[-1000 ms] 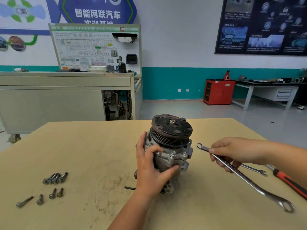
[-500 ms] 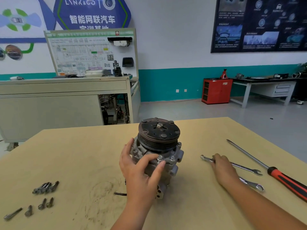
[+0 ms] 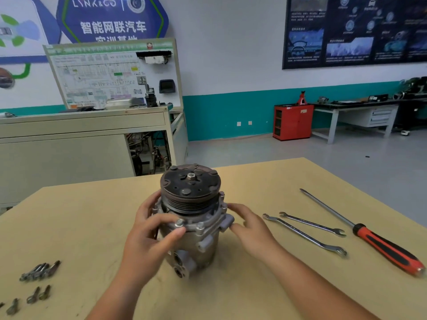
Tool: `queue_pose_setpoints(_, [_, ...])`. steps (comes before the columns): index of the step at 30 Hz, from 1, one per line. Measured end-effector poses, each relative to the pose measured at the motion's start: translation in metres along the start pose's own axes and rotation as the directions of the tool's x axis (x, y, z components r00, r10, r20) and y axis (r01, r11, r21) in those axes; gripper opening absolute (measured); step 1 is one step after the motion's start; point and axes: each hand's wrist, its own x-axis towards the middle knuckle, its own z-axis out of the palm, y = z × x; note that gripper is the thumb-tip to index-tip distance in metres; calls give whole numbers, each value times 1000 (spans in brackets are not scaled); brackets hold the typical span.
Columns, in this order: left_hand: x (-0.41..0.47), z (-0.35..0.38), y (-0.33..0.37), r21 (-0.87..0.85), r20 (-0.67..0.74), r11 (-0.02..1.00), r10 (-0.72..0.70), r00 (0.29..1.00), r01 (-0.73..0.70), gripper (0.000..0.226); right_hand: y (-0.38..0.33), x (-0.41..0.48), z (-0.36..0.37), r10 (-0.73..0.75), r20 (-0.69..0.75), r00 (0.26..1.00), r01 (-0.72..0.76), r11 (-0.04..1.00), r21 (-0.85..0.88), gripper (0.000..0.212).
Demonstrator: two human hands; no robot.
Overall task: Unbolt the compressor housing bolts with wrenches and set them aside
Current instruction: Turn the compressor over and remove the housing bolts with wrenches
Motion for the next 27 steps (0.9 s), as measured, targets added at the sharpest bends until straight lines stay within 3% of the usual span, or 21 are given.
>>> queue_pose_setpoints(3, [12,-22,-15,-182,116,980,-64,991,84,9,-3,-8,-1,-70,95,993,75,996,-50,44])
queue_pose_setpoints(5, [19,-33,-22,-237,173,964,-77,982,118,15,3,-4,-12,-116,76,990,130,963,-236,42])
queue_pose_setpoints(6, [21,-36,-25,-250,197,960,-81,977,129,18,8,0,-22,-83,39,996,92,921,-379,42])
queue_pose_setpoints(8, [23,-40,-29,-267,224,950,-100,969,160,17,22,10,-49,139,-77,987,-155,740,-655,47])
queue_pose_setpoints(10, [22,-39,-27,-279,232,939,-140,963,203,13,37,15,-76,350,-169,921,-328,469,-820,44])
queue_pose_setpoints(11, [21,-38,-26,-266,237,939,-157,959,220,30,44,17,-86,406,-186,894,-354,389,-850,40])
queue_pose_setpoints(12, [20,-38,-26,-264,247,935,-174,953,239,45,52,19,-93,430,-184,884,-350,348,-870,37])
queue_pose_setpoints(14, [19,-37,-23,-244,232,938,-191,954,247,51,60,24,-102,451,-146,880,-315,325,-892,29])
queue_pose_setpoints(16, [18,-36,-20,-222,239,946,-182,954,236,37,62,25,-109,453,-98,886,-274,340,-900,16])
queue_pose_setpoints(17, [17,-35,-20,-218,239,949,-175,955,229,27,60,24,-113,450,-73,890,-261,372,-891,21])
queue_pose_setpoints(19, [14,-34,-20,-218,228,949,-178,957,228,13,52,19,-117,439,5,898,-259,540,-801,34])
queue_pose_setpoints(21, [11,-32,-19,-244,192,941,-189,963,233,12,29,8,-111,397,106,912,-271,775,-571,34])
queue_pose_setpoints(23, [10,-30,-15,-251,170,940,-193,966,232,12,-8,-9,-95,368,245,897,-299,914,-275,32])
queue_pose_setpoints(27, [0,-17,-3,-173,77,968,-172,982,183,12,-85,-51,-51,191,642,743,-391,902,184,16])
